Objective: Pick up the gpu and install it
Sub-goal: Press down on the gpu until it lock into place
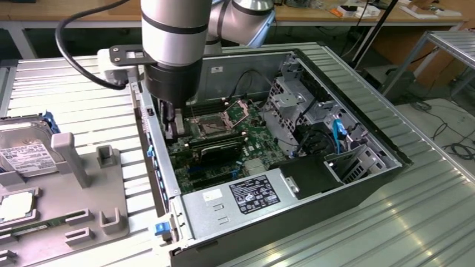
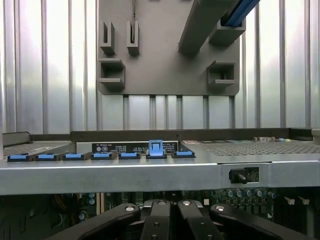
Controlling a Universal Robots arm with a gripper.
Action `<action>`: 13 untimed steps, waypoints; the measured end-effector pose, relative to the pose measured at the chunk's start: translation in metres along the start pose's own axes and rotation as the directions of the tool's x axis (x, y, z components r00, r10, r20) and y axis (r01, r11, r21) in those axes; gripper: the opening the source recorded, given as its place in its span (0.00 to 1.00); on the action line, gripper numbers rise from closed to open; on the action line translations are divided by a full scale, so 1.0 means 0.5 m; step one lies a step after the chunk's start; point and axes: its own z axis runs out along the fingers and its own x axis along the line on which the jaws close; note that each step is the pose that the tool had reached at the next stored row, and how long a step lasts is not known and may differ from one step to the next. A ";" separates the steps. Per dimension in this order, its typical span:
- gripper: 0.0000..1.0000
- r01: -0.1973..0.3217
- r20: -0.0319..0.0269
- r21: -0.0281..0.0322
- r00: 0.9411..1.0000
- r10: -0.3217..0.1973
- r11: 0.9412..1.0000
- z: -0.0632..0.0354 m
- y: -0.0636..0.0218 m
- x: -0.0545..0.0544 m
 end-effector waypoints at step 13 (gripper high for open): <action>0.11 -0.010 0.003 0.004 1.000 0.010 1.000 0.007 0.003 0.006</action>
